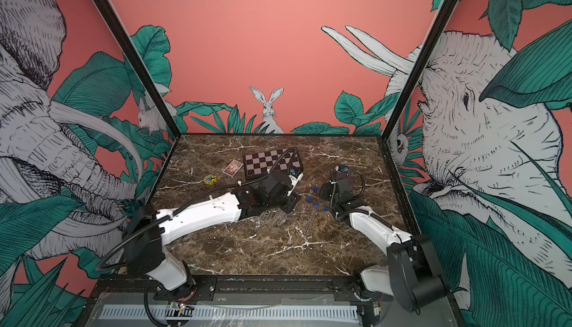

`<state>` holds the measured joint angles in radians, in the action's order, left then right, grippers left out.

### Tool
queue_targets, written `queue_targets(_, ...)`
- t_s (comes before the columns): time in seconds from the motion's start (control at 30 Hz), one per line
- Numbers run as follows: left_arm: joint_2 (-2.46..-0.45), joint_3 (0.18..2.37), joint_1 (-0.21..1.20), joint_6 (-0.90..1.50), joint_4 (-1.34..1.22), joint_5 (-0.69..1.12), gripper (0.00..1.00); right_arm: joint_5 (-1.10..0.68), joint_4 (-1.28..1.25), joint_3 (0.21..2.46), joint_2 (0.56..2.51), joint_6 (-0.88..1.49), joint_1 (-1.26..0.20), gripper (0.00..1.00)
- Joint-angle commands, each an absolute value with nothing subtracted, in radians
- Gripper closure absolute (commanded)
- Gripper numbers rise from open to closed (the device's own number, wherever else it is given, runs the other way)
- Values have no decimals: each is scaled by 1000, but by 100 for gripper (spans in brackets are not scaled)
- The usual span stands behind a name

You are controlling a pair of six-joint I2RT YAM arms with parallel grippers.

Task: Remove stoppers from test tubes
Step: Place the test tube at the center of the board.

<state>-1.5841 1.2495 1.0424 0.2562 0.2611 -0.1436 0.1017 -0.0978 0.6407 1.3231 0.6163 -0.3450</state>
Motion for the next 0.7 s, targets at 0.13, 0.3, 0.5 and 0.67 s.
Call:
queue_targets(0.13,-1419,1149,1039,241,276,-204,53,132,-251,693,1539,650,-339,100)
queue_targets(0.3,-1351,1109,1040,245,306,-236,53,138,-314,706,1644,672,-339,100)
queue_targets(0.5,-1300,1069,1039,250,316,-259,53,163,-326,712,1669,654,-339,100)
queue_targets(0.67,-1306,1065,1040,247,316,-264,53,155,-329,710,1677,657,-338,100)
